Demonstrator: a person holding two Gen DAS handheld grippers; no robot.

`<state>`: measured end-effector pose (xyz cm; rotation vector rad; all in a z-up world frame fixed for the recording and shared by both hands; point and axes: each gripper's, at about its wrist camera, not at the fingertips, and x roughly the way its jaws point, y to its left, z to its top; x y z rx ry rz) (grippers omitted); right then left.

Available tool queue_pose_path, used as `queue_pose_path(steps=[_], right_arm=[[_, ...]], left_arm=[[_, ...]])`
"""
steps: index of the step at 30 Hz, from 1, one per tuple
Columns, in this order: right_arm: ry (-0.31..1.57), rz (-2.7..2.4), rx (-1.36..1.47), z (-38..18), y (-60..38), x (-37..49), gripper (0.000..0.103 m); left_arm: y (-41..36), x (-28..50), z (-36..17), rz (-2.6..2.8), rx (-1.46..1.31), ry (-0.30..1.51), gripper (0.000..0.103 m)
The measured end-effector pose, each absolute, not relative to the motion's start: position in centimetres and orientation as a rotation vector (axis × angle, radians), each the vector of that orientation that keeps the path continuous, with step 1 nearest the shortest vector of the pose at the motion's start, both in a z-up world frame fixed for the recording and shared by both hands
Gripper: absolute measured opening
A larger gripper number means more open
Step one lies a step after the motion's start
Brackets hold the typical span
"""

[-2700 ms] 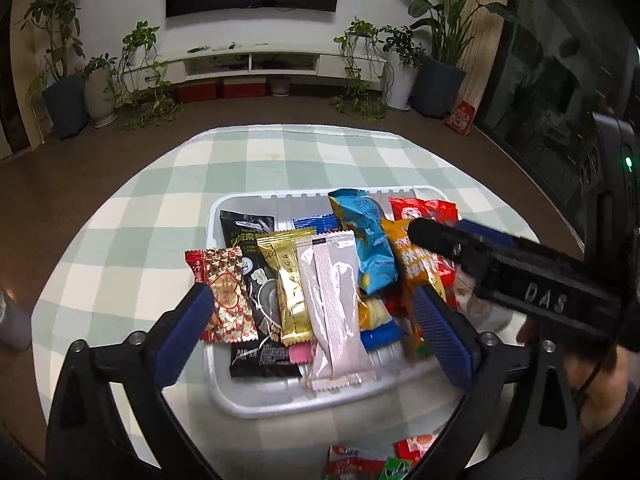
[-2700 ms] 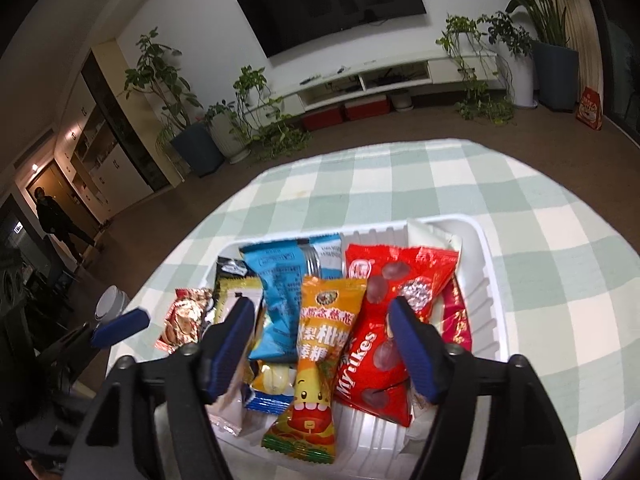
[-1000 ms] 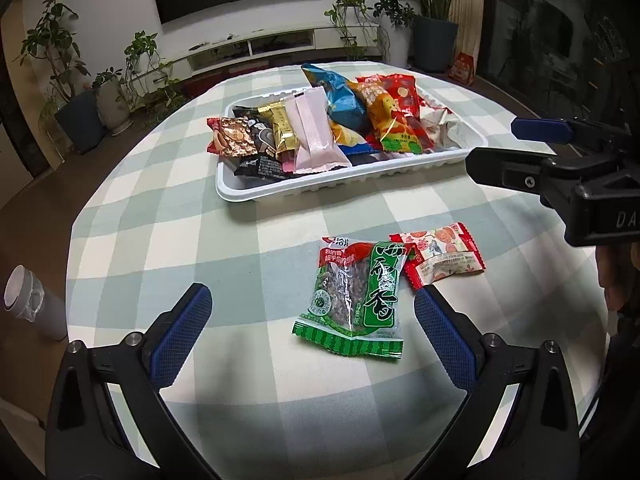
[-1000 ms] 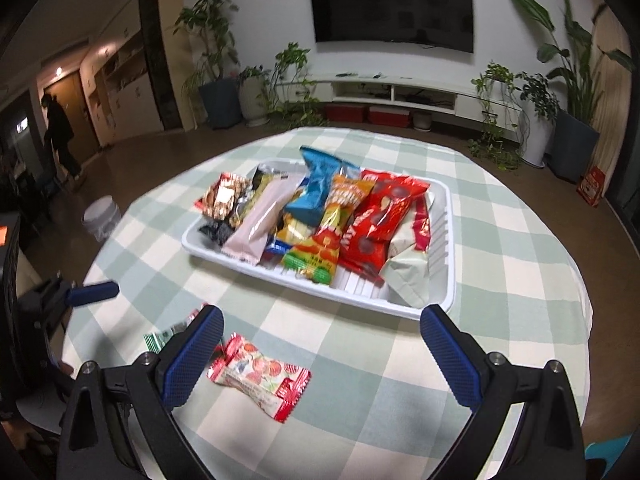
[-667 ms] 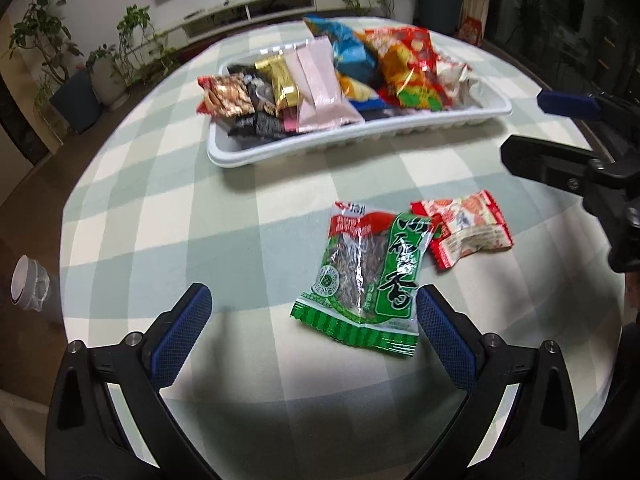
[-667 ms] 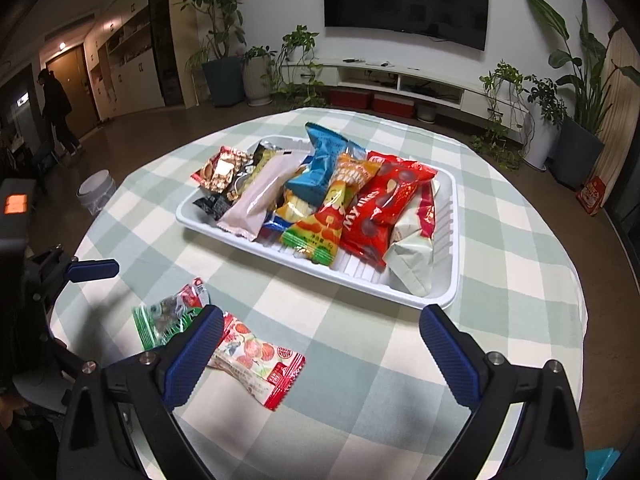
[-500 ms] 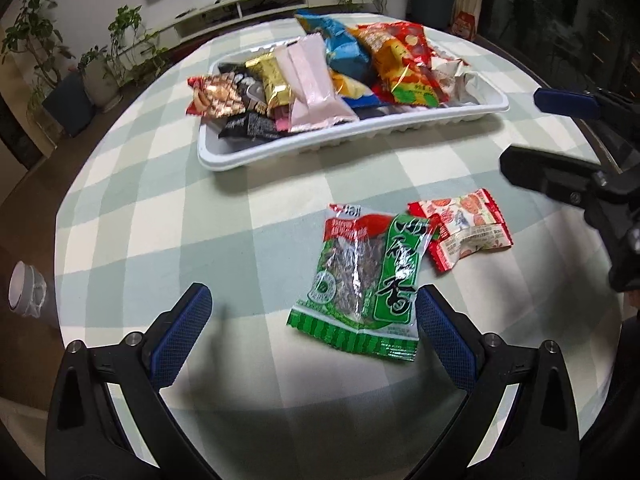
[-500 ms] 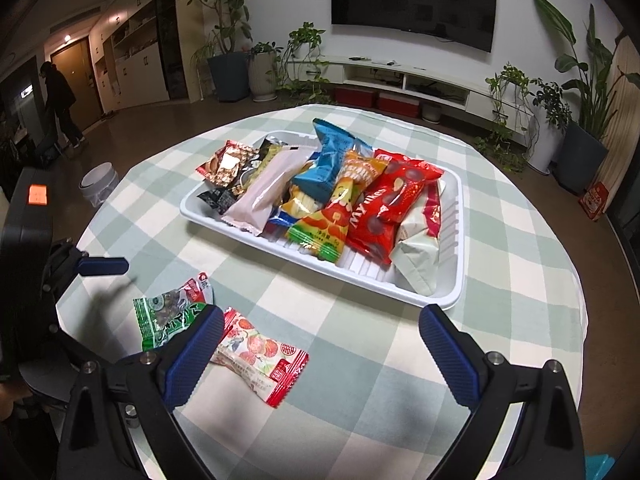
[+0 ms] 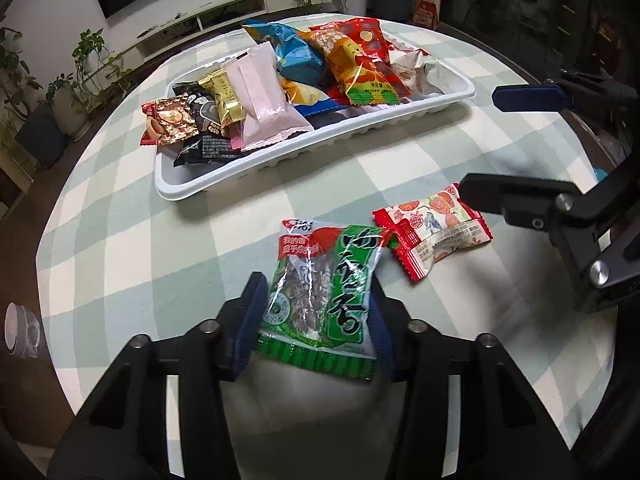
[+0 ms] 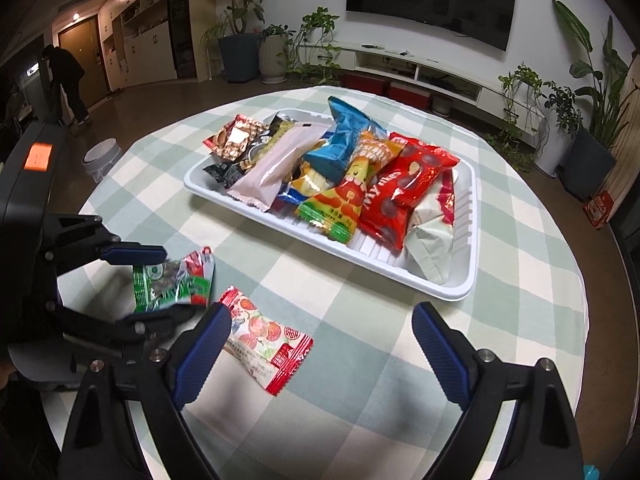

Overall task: Organize snacks
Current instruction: 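Grasp the green seaweed packet with the left gripper while the right gripper grasps the red-white candy packet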

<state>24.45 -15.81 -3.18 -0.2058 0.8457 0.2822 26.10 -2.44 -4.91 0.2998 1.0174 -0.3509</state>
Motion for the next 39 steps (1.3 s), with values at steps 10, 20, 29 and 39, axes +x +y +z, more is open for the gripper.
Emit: queue_pose_path(steps=[10,20,29,39], right_arm=[[0.838,0.363,-0.291,-3.8,-14.1,23.6,0.093],[0.87,0.454,-0.411,-5.9,-11.9,23.3,0.091],[0.891,0.51,-0.397,-7.1,-12.6,25.1,0.09],[0.956,0.569,-0.292,-6.7,-13.0,25.5,0.05]], left_arm=[[0.5,26.0,-4.5,-0.391,0.152,1.029,0.024],[3.7,25.3,-4.6,-0.416,-0.028,1.015,0.023],[4.8,24.8,-4.6,-0.45,-0.099,1.013,0.023],[4.8,24.7,-4.8,-0.459,-0.107,1.021,0.023]])
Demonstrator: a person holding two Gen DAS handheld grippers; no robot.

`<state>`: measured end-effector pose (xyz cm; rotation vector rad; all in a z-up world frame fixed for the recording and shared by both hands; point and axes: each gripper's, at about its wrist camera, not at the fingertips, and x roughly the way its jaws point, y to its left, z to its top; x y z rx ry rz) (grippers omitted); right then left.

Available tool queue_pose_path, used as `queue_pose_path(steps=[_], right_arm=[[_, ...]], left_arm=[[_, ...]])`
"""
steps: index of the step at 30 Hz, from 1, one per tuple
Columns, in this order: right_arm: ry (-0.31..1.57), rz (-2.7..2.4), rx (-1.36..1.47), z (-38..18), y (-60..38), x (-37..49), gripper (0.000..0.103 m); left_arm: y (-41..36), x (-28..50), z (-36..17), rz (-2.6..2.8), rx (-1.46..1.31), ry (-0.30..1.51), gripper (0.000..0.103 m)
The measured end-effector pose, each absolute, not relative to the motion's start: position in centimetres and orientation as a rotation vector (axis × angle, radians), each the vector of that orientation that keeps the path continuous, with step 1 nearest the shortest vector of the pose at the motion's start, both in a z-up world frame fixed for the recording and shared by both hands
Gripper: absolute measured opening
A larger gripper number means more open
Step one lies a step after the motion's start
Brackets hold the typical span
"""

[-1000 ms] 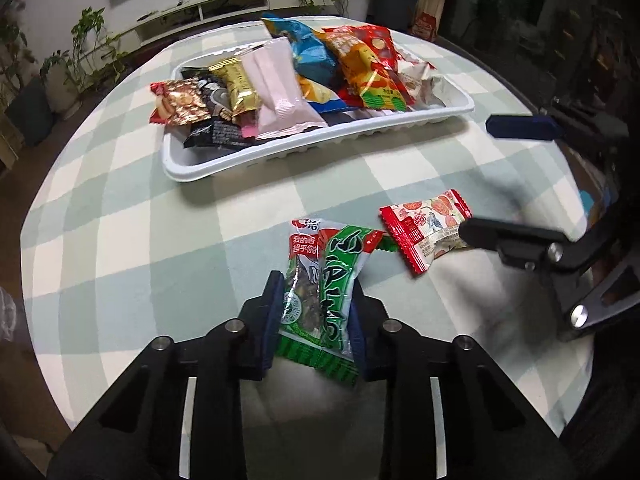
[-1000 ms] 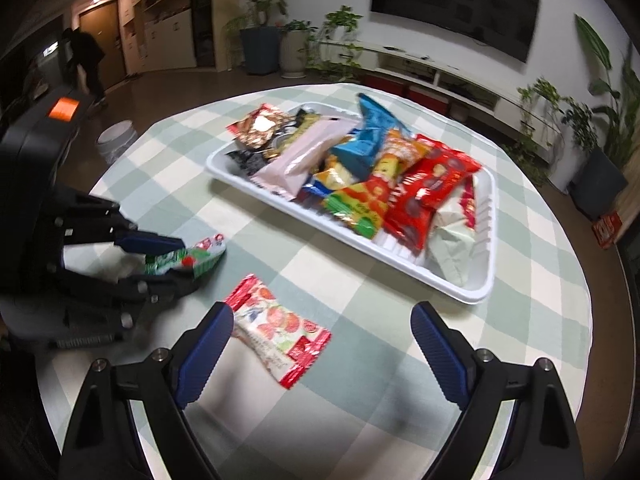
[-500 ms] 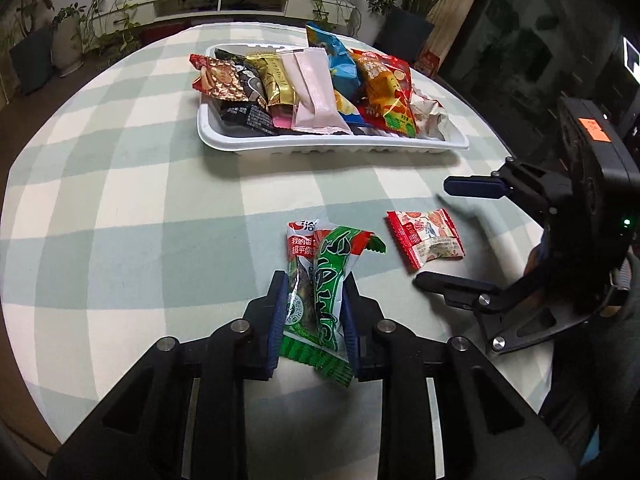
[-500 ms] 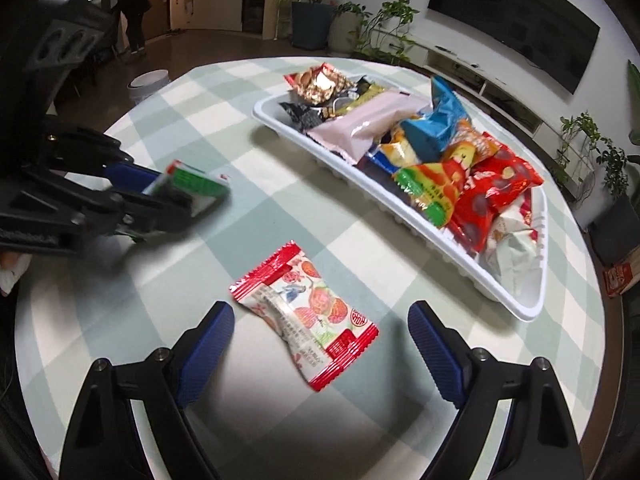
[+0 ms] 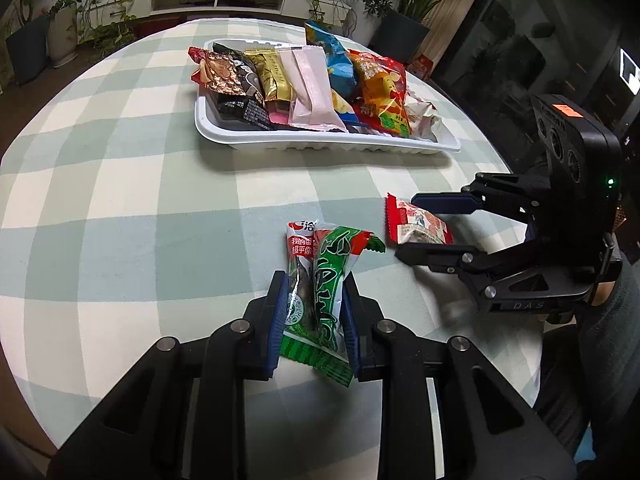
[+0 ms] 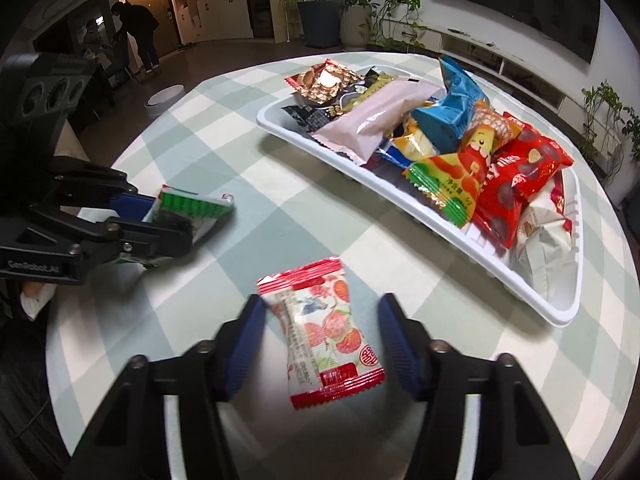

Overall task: Organize snacks
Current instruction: 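Grasp the green seaweed packet with the left gripper while the right gripper grasps the red-white candy packet, then lift both held packets and carry them over the white tray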

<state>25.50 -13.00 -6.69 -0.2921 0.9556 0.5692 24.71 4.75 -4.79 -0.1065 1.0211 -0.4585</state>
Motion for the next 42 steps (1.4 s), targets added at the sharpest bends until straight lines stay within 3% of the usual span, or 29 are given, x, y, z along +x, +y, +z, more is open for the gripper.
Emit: queue_pose_path(steps=[3,9,25,34,42], right_arm=[[0.965,0.569,-0.279,-6.5,-13.2,25.4,0.038],[0.977,0.595,-0.275,-6.3,-13.0,24.8,0.035],[0.74,0.469,0.019,-0.3,-18.3,25.3,0.034],[0.621,0.295,0.172,1.9,-22.2,25.8,0.034],[0.589,0.195,0.254,3.8,-22.9,28.8,0.034]], left_arm=[[4.7,24.7,-4.9,-0.455,-0.102,1.021,0.023],[4.6,24.7,-4.9,-0.451,-0.106,1.017,0.023],[6.1,25.0,-3.4,-0.471,-0.231,0.947,0.023],[6.5,26.7,0.5,-0.473,-0.261,0.867,0.023],[6.4,32.8,4.3,-0.436,-0.259,0.797,0.023]])
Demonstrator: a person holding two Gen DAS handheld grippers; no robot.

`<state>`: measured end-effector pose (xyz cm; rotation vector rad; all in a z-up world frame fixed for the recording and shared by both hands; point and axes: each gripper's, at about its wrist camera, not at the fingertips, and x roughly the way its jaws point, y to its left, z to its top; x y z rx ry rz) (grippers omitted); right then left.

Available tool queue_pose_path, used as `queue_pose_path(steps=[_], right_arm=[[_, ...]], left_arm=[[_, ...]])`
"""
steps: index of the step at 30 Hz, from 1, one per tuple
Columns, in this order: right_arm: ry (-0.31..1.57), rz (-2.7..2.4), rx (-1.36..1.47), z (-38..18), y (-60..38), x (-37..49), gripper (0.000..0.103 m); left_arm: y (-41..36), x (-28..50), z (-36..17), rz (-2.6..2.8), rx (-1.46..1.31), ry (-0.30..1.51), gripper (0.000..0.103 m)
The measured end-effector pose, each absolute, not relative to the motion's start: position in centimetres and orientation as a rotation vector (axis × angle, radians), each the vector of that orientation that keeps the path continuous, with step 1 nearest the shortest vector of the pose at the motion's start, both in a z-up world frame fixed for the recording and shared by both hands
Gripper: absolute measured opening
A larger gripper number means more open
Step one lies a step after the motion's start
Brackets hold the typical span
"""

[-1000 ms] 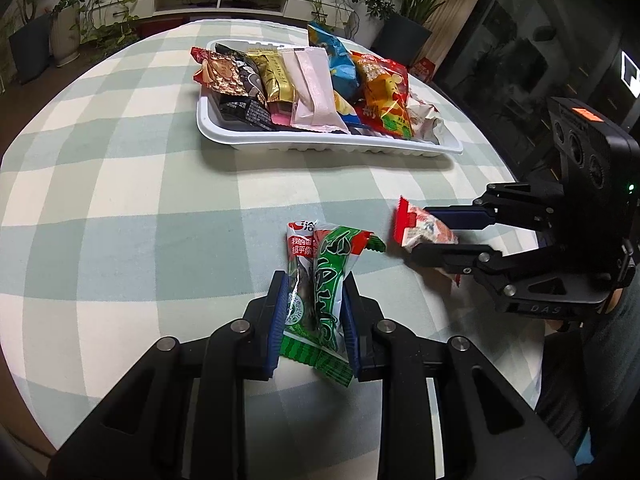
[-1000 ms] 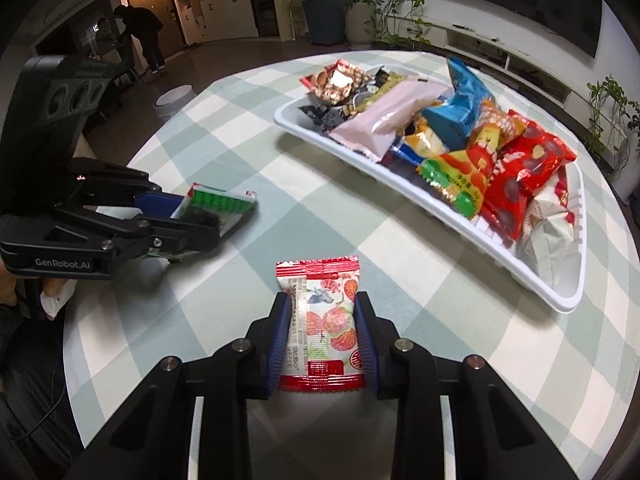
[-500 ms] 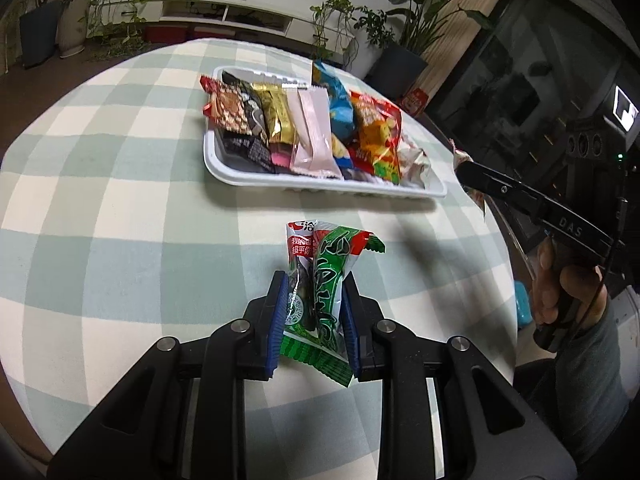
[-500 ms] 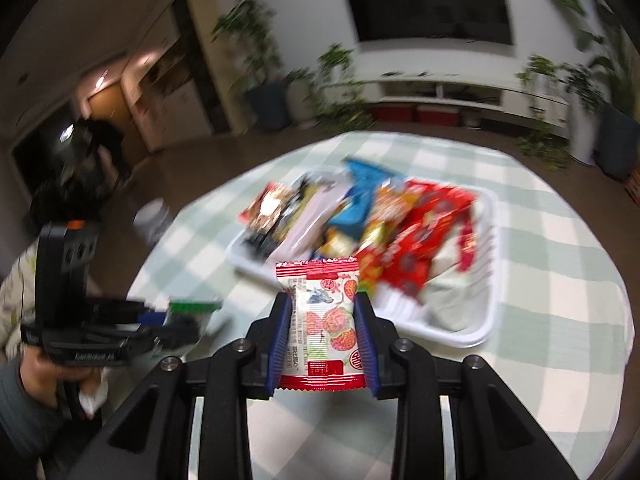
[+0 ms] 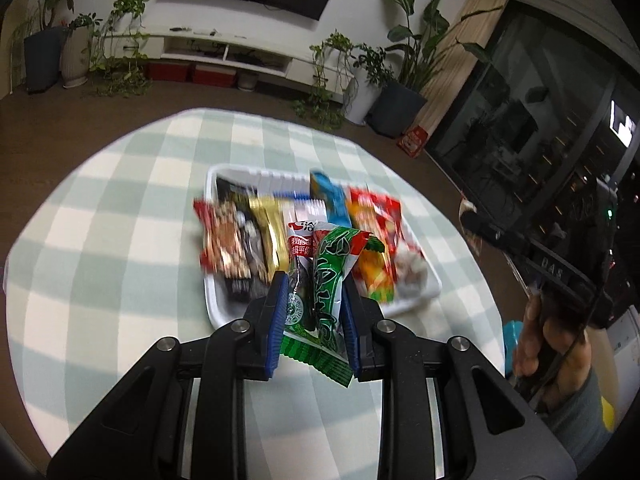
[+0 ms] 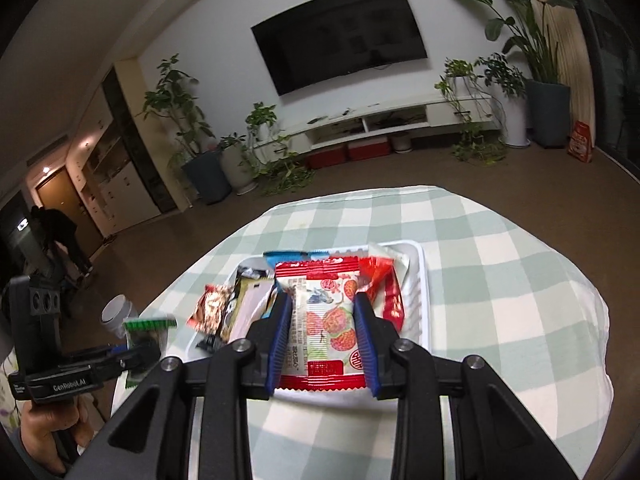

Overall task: Organize snacks
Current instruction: 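Lift both held packets and carry them over the white tray, then lower both packets into the tray and open both grippers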

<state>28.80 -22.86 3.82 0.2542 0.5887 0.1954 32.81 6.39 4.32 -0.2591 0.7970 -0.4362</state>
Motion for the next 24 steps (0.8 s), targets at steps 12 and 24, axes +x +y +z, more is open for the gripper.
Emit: queue_pose_path(steps=[12,24], right_arm=[[0.647,0.196,0.215,2.5,-18.2,37.2,0.034],[0.711,0.142,0.063,-0.9,-15.4,38.1,0.034]], left_arm=[[4.0,41.9,2.3,-0.39,-0.204,0.797,0.023],[4.1,43.6,-2.0,-0.367,-0.195,0.838,0.025]])
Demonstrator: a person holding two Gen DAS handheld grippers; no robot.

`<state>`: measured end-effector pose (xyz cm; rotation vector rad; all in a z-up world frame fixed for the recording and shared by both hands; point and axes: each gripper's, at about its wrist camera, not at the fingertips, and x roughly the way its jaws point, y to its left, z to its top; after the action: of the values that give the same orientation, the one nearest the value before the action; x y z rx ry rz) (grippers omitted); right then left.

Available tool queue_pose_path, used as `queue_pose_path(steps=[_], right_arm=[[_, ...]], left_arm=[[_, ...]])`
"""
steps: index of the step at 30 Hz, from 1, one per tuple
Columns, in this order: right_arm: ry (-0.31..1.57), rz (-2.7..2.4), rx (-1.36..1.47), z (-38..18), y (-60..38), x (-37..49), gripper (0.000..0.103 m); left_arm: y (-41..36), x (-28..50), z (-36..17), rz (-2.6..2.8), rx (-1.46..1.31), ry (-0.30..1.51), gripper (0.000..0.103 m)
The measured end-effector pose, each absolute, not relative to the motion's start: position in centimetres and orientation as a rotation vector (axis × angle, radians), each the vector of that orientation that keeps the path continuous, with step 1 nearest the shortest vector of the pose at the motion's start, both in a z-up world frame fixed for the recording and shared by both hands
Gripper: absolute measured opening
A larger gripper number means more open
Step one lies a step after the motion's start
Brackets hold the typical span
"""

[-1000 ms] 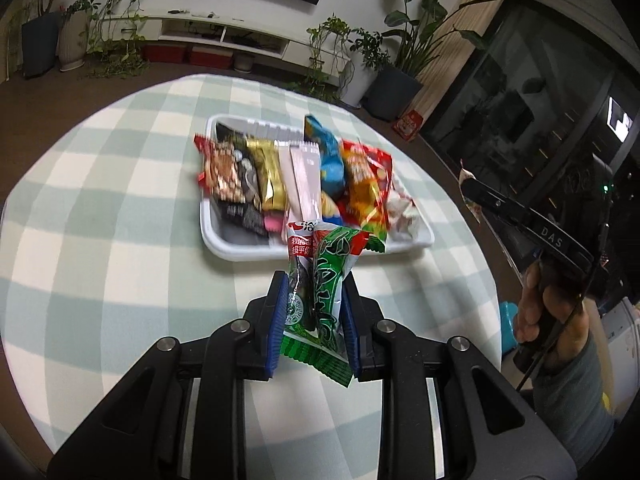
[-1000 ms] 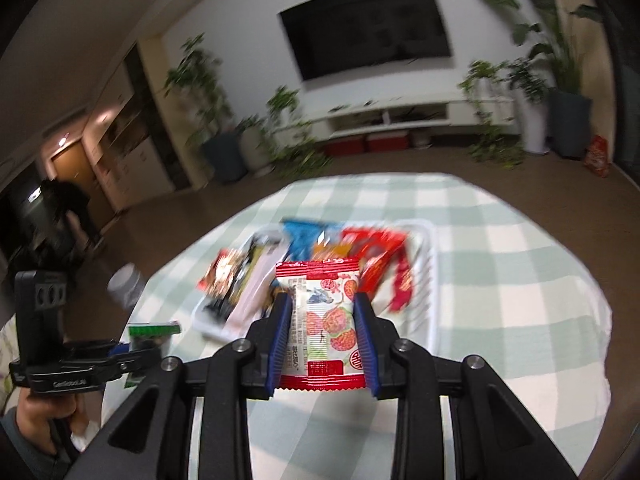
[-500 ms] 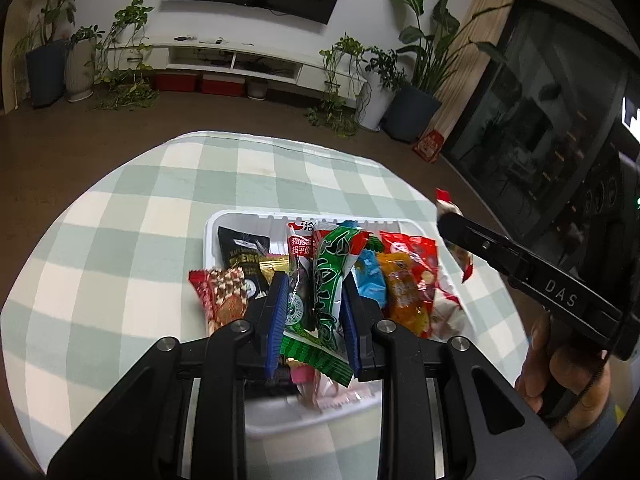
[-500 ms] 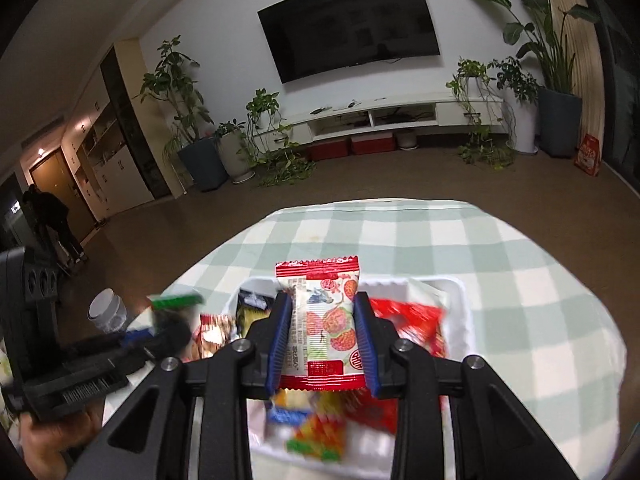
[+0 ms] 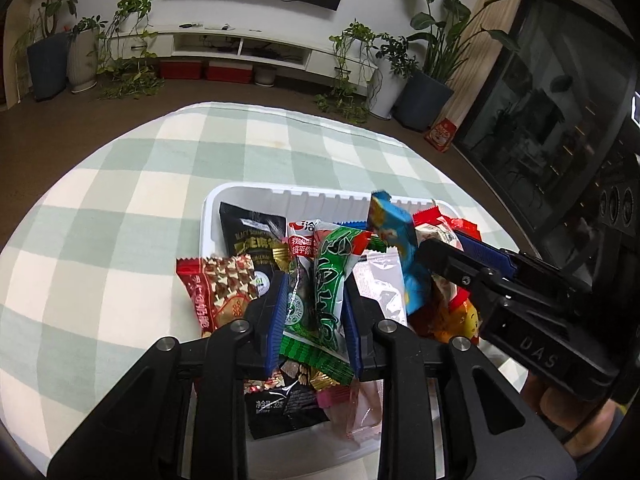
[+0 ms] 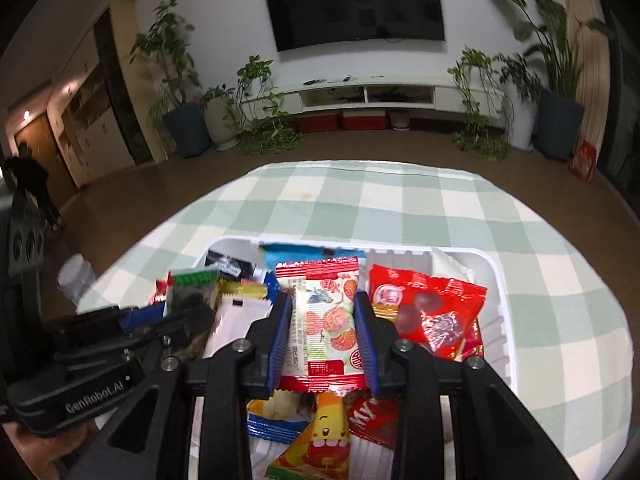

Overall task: Organize snacks
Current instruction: 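Lower both packets into the tray and open both grippers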

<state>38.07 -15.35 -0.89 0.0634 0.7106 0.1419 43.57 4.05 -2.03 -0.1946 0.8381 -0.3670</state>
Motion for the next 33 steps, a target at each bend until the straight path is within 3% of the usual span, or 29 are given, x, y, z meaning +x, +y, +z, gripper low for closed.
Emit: queue_pose_path(steps=[5,14,19,24,33], right_arm=[[0.72,0.131,0.052,-1.7,-15.4,38.2,0.035],[0.735,0.132,0.036,-3.0,-15.6,38.7,0.035],[0.731,0.141,0.026,-2.7,-15.4,38.4,0.039],[0.709,0.136,0.019,-2.2,-15.6,38.1,0.046],[0.67,0.117,-0.011,-1.0,-16.0,37.2,0.063]], left_arm=[[3.3,43.6,-2.7,-0.369,-0.179,0.847,0.037],[2.8,43.6,-3.2,-0.382,-0.168,0.844,0.038],[2.8,43.2,-2.7,-0.36,-0.156,0.829,0.046],[3.1,43.0,-2.3,-0.335,-0.154,0.818,0.07],[3.4,41.6,-0.7,-0.318,-0.153,0.775,0.088]])
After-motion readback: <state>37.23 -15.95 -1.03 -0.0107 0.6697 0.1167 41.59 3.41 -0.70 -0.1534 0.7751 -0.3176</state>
